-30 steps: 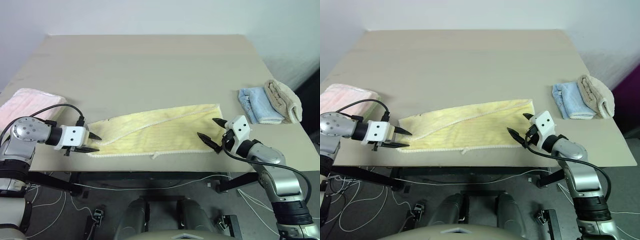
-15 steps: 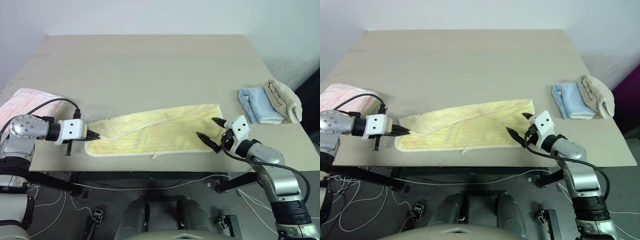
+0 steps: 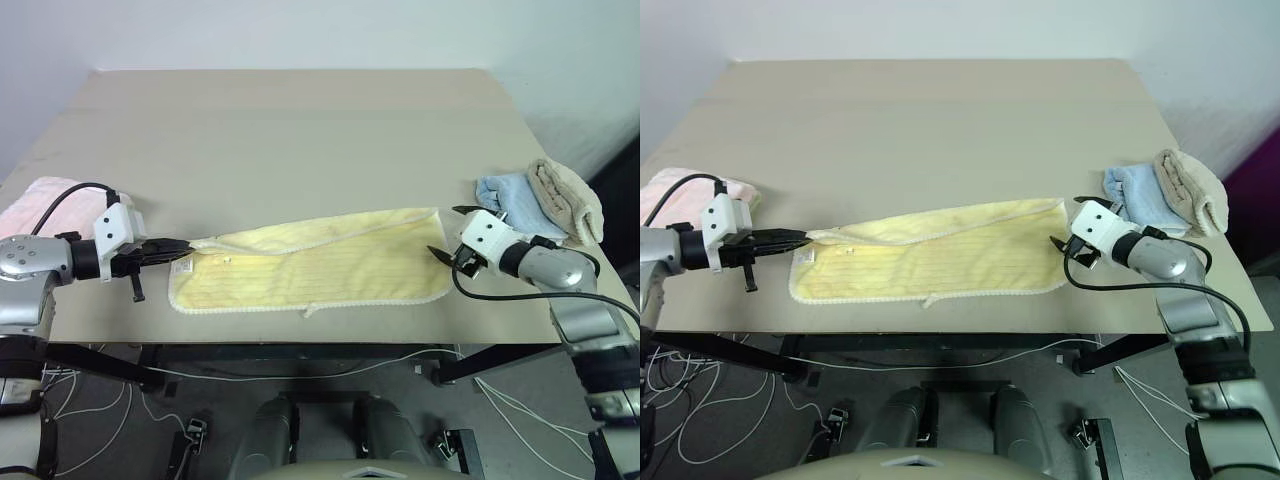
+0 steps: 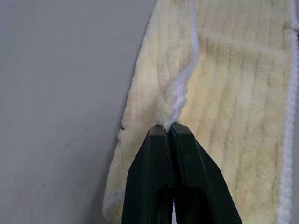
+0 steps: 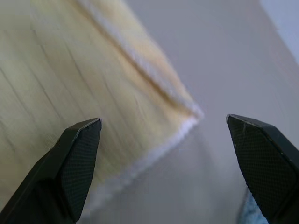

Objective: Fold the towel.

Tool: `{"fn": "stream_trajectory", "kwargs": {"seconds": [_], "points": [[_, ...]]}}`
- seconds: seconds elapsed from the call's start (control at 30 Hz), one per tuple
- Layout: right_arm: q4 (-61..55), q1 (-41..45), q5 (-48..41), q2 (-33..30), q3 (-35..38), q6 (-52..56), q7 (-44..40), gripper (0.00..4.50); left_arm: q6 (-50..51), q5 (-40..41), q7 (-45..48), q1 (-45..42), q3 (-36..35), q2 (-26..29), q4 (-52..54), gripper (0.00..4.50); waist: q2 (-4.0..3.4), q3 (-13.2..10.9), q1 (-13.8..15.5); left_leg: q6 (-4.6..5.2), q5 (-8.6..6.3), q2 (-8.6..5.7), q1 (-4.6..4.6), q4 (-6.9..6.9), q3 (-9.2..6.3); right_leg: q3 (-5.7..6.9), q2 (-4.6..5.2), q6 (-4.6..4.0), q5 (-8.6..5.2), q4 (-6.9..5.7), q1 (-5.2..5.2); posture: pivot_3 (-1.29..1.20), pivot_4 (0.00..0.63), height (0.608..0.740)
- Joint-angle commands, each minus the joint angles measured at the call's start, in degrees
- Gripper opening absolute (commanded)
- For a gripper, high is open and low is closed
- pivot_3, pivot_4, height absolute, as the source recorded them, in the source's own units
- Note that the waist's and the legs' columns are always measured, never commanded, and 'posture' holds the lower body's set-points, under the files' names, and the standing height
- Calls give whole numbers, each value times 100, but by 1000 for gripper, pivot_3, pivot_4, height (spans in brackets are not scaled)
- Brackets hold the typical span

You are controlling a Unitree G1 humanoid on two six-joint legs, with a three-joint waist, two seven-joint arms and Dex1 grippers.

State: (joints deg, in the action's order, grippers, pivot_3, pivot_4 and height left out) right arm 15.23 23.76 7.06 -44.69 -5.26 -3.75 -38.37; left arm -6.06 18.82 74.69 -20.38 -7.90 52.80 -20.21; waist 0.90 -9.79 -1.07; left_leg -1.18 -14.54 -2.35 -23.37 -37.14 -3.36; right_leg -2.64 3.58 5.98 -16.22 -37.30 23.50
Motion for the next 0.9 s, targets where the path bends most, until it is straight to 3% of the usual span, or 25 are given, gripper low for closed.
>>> {"fn": "stream_trajectory", "kwargs": {"seconds": [0.03,0.4,0.77,0.9], "points": [[956,688,491,-87,-184,-795,226,4500,194,151,-246,217,-272,12,547,45,-3,-2,-7,0,0,0,0,0,3,-2,1,0,0,0,3,0,150,740],[3554,2340,1137,279,-661,-2138,706,4500,422,157,-645,763,-424,-78,1193,45,-4,-3,-9,-1,1,0,-1,4,3,-5,2,-1,0,0,6,0,150,740],[4227,2627,1345,440,-838,-2689,873,4500,384,140,-707,828,-405,-127,1215,45,-5,-3,-18,-2,1,0,0,5,2,-5,1,-1,0,0,6,0,150,740],[4211,2585,1329,440,-855,-2827,784,3210,352,108,-705,807,-373,-144,1179,0,-7,-4,-22,-2,1,0,0,6,3,-6,1,-1,0,0,7,0,150,740]]}}
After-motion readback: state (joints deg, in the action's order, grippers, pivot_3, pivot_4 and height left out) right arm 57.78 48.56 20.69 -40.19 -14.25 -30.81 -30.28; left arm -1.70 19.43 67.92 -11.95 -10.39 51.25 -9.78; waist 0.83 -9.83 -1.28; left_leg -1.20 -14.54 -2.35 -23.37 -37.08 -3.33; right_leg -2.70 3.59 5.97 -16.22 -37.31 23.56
